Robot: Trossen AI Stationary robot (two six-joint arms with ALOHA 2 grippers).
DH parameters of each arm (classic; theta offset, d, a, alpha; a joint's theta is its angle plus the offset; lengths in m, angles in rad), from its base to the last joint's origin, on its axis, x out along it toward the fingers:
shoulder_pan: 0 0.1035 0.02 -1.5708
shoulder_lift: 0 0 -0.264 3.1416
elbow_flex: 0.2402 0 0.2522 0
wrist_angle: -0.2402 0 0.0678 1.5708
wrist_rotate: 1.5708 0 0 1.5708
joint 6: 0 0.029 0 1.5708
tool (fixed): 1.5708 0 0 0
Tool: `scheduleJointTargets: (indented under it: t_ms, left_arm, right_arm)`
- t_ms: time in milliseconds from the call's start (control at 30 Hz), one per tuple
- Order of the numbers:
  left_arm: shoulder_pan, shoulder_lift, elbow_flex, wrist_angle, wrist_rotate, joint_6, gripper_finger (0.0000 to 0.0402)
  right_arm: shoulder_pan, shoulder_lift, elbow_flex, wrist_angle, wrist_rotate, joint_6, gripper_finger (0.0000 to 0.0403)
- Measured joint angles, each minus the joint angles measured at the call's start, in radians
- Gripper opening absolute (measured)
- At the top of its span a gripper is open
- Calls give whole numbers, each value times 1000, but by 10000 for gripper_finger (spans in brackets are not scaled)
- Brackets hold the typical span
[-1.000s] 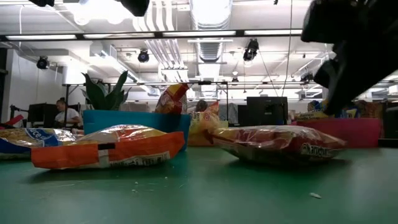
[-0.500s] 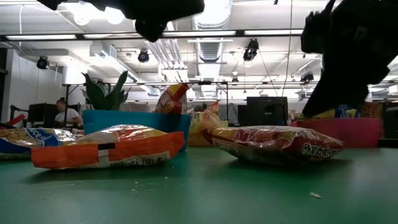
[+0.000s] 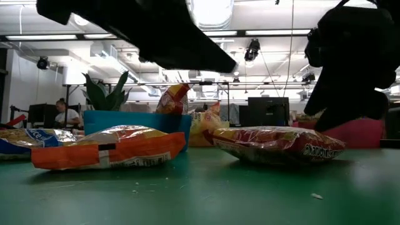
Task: Sort Maruchan noodles
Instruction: Put the red noodle pack into the blue bin
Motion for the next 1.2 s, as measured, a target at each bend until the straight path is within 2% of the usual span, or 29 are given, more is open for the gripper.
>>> scheduleJointTargets:
  t_ms: [200,367,533,933,1200]
  left_arm:
    - [1,76,56,-112,-178,1,38]
    - [15,115,63,-112,-190,3,38]
    - [32,157,71,-107,-189,-7,38]
    - [36,209,75,-102,-189,-16,38]
    - [40,221,75,-102,-188,-37,38]
  right_arm:
    - [14,-3,-5,-27,-27,45,314]
    - [45,-7,-19,-62,-8,96,344]
    - [68,0,-67,-16,63,151,349]
    - [67,5,-251,431,115,141,345]
    - [65,122,-253,612,129,95,343]
